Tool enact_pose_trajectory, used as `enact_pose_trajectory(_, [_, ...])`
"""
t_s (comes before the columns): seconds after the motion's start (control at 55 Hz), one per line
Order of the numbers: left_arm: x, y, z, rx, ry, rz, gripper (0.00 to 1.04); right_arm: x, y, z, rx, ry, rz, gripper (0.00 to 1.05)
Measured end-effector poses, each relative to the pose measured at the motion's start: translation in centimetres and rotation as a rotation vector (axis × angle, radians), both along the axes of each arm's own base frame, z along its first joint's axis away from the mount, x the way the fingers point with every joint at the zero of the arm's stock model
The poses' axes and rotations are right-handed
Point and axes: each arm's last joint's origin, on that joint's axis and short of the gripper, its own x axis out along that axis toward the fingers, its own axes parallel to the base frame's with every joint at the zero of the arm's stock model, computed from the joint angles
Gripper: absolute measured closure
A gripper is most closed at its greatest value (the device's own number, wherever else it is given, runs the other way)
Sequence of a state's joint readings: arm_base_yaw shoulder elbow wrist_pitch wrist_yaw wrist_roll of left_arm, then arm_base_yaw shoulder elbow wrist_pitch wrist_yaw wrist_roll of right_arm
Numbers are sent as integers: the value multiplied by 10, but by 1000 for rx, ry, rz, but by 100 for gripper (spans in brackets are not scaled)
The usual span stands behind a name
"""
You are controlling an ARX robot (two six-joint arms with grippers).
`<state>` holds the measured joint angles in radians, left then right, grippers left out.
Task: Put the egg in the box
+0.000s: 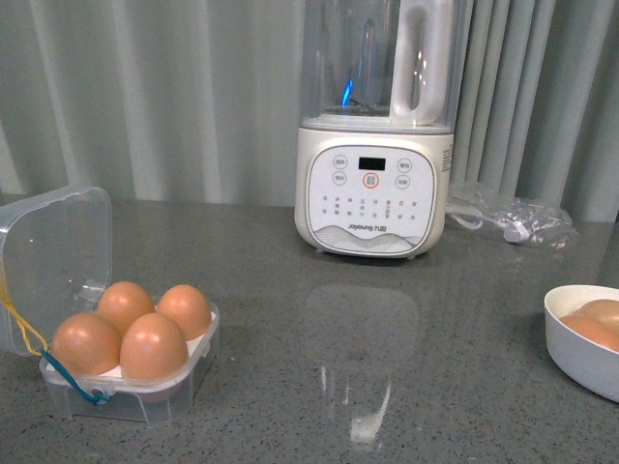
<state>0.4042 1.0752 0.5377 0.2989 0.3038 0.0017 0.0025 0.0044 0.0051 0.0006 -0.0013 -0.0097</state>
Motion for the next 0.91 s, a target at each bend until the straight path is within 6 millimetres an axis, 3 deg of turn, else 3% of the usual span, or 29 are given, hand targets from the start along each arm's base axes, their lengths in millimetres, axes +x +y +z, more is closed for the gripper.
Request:
enact_pose_trajectory(0.2, [18, -1, 5, -44, 3, -30, 7, 0, 0, 0, 0, 0, 0, 7])
enact_pose_trajectory(0.545, [49, -29, -2, -77, 17, -107, 7, 0, 0, 0, 0, 0, 0, 7])
enact_pose_trajectory(0.909, [56, -64, 1, -84, -10, -197, 7, 0, 0, 0, 0, 0, 0, 7])
